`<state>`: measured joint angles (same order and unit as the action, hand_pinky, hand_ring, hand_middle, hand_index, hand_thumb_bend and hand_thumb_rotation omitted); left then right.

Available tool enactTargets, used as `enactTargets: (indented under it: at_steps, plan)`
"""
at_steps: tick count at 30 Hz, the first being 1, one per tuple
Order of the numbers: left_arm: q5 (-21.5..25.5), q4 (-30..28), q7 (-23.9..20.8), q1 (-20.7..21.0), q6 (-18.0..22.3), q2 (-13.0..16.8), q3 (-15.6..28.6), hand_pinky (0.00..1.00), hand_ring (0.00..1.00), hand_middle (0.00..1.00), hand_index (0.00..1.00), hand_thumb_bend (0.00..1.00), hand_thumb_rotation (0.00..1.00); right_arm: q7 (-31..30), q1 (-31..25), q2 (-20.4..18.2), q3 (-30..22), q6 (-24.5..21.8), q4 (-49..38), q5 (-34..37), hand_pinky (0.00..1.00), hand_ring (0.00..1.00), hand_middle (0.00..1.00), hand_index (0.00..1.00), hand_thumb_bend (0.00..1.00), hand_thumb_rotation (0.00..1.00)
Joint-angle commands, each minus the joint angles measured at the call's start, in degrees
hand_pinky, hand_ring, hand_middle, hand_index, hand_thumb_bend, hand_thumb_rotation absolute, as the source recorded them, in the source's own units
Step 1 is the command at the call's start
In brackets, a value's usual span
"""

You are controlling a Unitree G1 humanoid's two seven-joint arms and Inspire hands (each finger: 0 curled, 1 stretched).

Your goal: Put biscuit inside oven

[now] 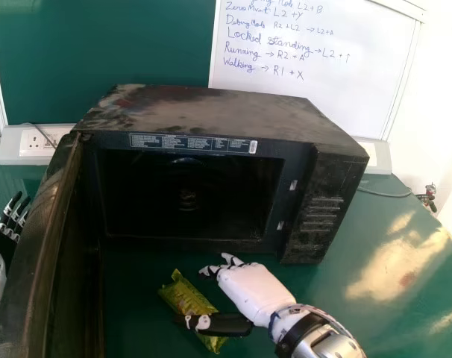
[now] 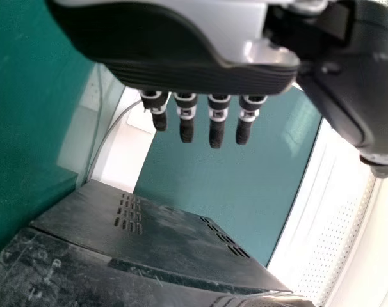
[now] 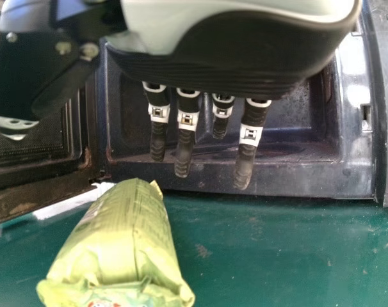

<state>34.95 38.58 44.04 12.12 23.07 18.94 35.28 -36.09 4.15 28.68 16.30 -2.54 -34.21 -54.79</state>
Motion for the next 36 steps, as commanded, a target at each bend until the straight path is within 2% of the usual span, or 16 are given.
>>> enactTargets:
  at_steps: [1, 11, 19, 26, 36]
  plan:
    - [0.06, 1.39, -0.51, -1.97, 0.31, -2.77, -0.58, 0.53, 0.73, 0.79, 0.90, 0.13, 0.00, -1.02, 0.81, -0.77, 0.77, -0.42, -0.88, -1.53, 0.61, 0.73, 0.76, 0.82, 0.97, 0.74]
    - [-0.05, 0.13, -1.74, -2.42, -0.37, -3.06, -0.99, 0.54, 0.73, 0.79, 0.89, 0.14, 0.00, -1.06, -0.86, -2.03, 1.88, -0.10, -1.31, -8.89, 0.62, 0.74, 0.76, 0.82, 0.98, 0.70]
    - [0.22, 0.35, -0.89, -2.39, 0.10, -2.86, -0.93, 0.47, 0.72, 0.79, 0.89, 0.14, 0.00, -2.72, -2.45, -5.01, 3.08, -1.61, -2.07, -17.67, 0.64, 0.77, 0.78, 0.83, 0.97, 0.68]
    - [0.25, -0.28, -1.35, -2.71, -0.16, -3.08, -0.93, 0.50, 0.71, 0.78, 0.89, 0.14, 0.00, -4.83, -3.12, -8.87, 4.71, -2.41, -1.93, -26.95, 0.63, 0.78, 0.79, 0.84, 0.96, 0.67]
    - [0.13, -0.66, -1.51, -2.88, -0.40, -2.99, -1.03, 0.54, 0.72, 0.79, 0.90, 0.16, 0.00, -4.32, -4.09, -11.93, 5.20, -1.89, -1.43, -34.08, 0.63, 0.77, 0.79, 0.83, 0.98, 0.64]
